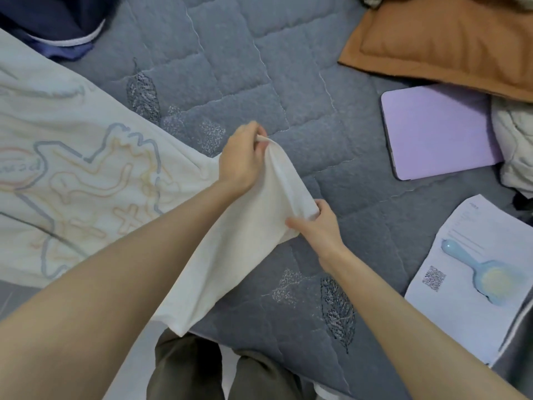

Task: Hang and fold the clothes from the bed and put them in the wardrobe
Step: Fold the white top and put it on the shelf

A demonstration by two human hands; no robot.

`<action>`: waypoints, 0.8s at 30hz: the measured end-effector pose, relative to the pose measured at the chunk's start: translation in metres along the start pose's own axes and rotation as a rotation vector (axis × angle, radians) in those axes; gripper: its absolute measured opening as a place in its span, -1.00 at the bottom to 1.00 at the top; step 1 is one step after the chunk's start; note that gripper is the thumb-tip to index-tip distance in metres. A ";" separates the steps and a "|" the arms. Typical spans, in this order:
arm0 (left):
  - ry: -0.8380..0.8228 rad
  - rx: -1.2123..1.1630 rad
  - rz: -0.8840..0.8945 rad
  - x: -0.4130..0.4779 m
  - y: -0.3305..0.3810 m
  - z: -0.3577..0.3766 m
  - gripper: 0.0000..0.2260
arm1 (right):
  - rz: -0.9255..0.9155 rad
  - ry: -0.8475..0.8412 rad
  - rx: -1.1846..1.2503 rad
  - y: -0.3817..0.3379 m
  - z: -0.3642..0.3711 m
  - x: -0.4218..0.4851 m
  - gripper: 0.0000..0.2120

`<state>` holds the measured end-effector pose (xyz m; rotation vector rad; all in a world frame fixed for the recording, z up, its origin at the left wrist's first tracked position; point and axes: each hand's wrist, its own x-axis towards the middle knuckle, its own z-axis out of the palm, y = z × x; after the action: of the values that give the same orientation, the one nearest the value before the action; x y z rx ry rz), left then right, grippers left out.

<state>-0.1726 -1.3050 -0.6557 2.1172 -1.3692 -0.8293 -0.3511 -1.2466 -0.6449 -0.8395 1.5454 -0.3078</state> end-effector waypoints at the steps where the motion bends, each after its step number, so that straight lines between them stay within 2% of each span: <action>1: 0.007 -0.078 0.008 0.003 0.004 -0.005 -0.92 | 0.002 -0.042 0.021 -0.008 0.001 -0.001 -0.66; 5: -0.021 -0.211 -0.049 0.003 -0.003 -0.034 -0.86 | 0.018 -0.380 0.038 -0.042 0.013 -0.013 -0.53; 8: 0.021 -0.185 -0.015 -0.014 -0.028 -0.069 -0.77 | -0.047 -0.500 -0.062 -0.056 0.037 -0.029 -0.50; 12: 0.123 -0.117 0.011 -0.047 -0.077 -0.120 -0.73 | -0.132 -0.627 -0.235 -0.055 0.093 -0.053 -0.63; 16: 0.184 -0.126 -0.133 -0.072 -0.133 -0.167 -0.69 | -0.102 -0.751 -0.319 -0.040 0.161 -0.073 -0.75; 18: 0.172 -0.133 -0.207 -0.084 -0.162 -0.186 -0.67 | -0.115 -0.733 -0.435 -0.032 0.191 -0.080 -0.82; 20: 0.137 -0.162 -0.286 -0.101 -0.189 -0.203 -0.66 | -0.170 -0.589 -0.533 -0.025 0.217 -0.085 -0.89; 24: 0.143 -0.266 -0.361 -0.144 -0.239 -0.242 -0.67 | -0.192 -0.385 -0.458 -0.026 0.278 -0.099 -0.87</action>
<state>0.1044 -1.0641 -0.6156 2.1885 -0.7664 -0.9183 -0.0857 -1.1222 -0.6033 -1.3252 1.1872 0.0786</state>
